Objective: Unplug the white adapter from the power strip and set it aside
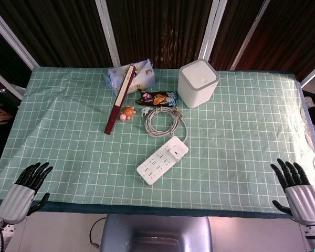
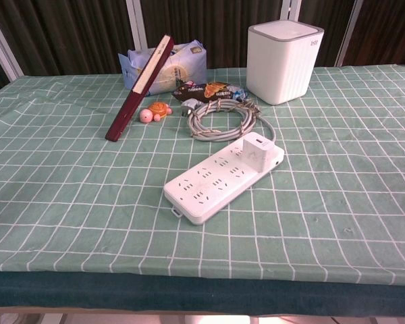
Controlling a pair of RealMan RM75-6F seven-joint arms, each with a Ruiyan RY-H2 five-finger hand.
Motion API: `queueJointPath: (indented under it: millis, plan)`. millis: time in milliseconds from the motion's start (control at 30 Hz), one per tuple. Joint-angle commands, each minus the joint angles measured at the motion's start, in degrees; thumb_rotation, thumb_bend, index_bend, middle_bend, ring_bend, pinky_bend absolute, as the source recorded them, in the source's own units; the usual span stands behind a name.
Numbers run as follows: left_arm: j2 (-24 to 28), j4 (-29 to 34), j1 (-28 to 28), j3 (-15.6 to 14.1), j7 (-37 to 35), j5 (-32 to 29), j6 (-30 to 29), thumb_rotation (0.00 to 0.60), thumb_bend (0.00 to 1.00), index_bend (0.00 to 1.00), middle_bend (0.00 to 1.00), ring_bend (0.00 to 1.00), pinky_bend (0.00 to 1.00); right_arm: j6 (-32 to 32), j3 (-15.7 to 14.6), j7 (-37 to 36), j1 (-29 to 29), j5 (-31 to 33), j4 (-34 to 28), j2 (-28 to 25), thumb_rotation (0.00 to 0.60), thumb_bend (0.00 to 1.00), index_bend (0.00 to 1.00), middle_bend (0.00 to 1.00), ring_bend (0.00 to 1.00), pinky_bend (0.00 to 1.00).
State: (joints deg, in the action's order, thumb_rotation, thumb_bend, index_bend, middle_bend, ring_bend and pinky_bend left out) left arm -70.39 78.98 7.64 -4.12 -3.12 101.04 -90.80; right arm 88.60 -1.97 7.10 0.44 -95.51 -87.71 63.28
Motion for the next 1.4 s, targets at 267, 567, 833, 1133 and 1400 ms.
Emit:
queueJointPath:
  millis: [267,567,833,1133,1400]
  plan:
    - [-4.07,-3.58,4.34,-1.92,-7.16,7.84,0.24,0.600,0.43,0.00,0.03,0.01,0.10,0.08,0.30,-1.27,0.98,-1.38,0.81,0.16,0.600,0.10,0.00,0.00,0.00,0.00]
    - [-11.91,0.59,15.58,-0.23,-9.66,9.04,14.64,0.600,0.61,0.00,0.00,0.00,0.05,-7.20,1.75,1.30,7.27,-3.13,1.89,4.22,0.600,0.10,0.00,0.00,0.00,0.00]
    - [-19.00,3.78,22.01,4.53,-1.62,0.20,28.66,0.600,0.73,0.00,0.00,0.00,0.03,-16.26,4.70,3.16,15.57,-2.66,-1.56,6.73,0.600,0.10,0.00,0.00,0.00,0.03]
    - [-26.00,1.82,26.12,8.53,6.64,-8.63,36.19,0.559,0.72,0.00,0.00,0.00,0.02,-27.35,8.68,11.88,23.50,4.01,-4.69,10.86,0.600,0.10,0.00,0.00,0.00,0.03]
    - [-29.68,0.22,27.91,9.25,11.73,-13.03,38.18,0.555,0.73,0.00,0.00,0.00,0.01,-33.86,10.26,17.00,28.22,11.23,-2.04,15.72,0.600,0.10,0.00,0.00,0.00,0.03]
